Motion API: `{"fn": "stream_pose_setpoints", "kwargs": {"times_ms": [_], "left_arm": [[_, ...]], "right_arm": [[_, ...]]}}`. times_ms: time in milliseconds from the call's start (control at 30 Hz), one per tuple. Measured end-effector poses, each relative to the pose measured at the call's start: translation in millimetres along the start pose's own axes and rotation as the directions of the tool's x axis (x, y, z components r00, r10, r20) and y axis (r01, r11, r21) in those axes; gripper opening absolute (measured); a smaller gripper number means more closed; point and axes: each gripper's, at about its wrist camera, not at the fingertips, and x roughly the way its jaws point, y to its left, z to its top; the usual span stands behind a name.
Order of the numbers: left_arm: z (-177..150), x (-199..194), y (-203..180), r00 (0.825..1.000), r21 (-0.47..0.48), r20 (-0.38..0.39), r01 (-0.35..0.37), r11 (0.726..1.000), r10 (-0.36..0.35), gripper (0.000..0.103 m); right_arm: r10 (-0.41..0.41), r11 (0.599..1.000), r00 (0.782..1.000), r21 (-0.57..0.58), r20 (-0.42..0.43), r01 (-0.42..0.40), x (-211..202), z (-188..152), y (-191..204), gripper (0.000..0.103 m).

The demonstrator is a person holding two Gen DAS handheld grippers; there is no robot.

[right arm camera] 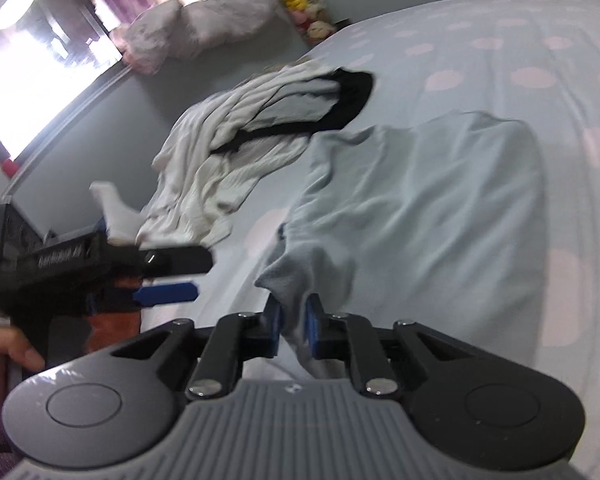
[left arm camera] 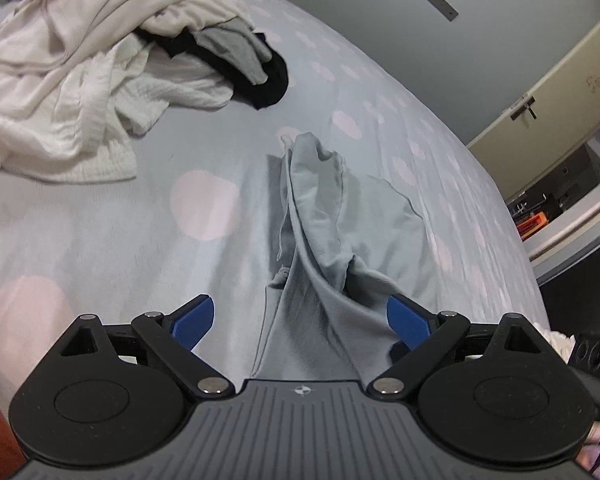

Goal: Fold clothes

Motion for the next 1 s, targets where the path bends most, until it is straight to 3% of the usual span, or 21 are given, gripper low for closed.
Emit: {"fn": "stream_pose_setpoints", "kwargs": {"times_ms": [167, 400, 533, 667, 800, 867, 1000], "left_arm": [[0.6, 7.4, 3.1, 0.999, -0.034, -0.027, 0.027, 0.999, -0.028, 0.095], [-3.5, 14.9, 4.7, 0.996, -0.069, -0.065, 0.061, 0.996, -0.065, 0.095], [-6.4, 14.7, 3.6, 0.994, -0.059, -0.085, 0.06, 0.996, -0.065, 0.095], [-13.9, 11.6, -8.2, 0.989, 0.01, -0.127, 0.074, 0.997, -0.072, 0.095], [-22.3, 18.9, -14.5, 0.987, 0.058, -0.163, 0.026, 0.998, -0.016, 0.091], [-23.5, 27.0, -14.6, 0.985, 0.078, -0.171, -0.02, 0.997, 0.033, 0.073], [-23.4, 42.0, -8.9, 0.975, 0.112, -0.159, -0.141, 0.984, 0.157, 0.069]], "right_arm": [[0.001, 0.999, 0.998, -0.044, -0.057, -0.003, 22.0, -9.5, 10.0, 0.015], [0.008, 0.996, 0.987, -0.084, -0.158, -0.021, 49.9, -24.7, 17.6, 0.032], [0.01, 0.997, 0.99, -0.075, -0.14, -0.021, 38.7, -26.2, 16.3, 0.032], [-0.019, 0.997, 0.996, -0.072, -0.087, 0.012, 11.4, -21.8, 8.4, 0.035], [-0.117, 0.993, 0.993, -0.038, -0.034, 0.116, -20.3, -19.1, -11.5, 0.038], [-0.163, 0.987, 0.986, 0.005, -0.02, 0.163, -30.6, -17.7, -24.9, 0.038], [-0.256, 0.963, 0.966, 0.085, -0.016, 0.257, -46.9, -18.3, -50.8, 0.038]]}}
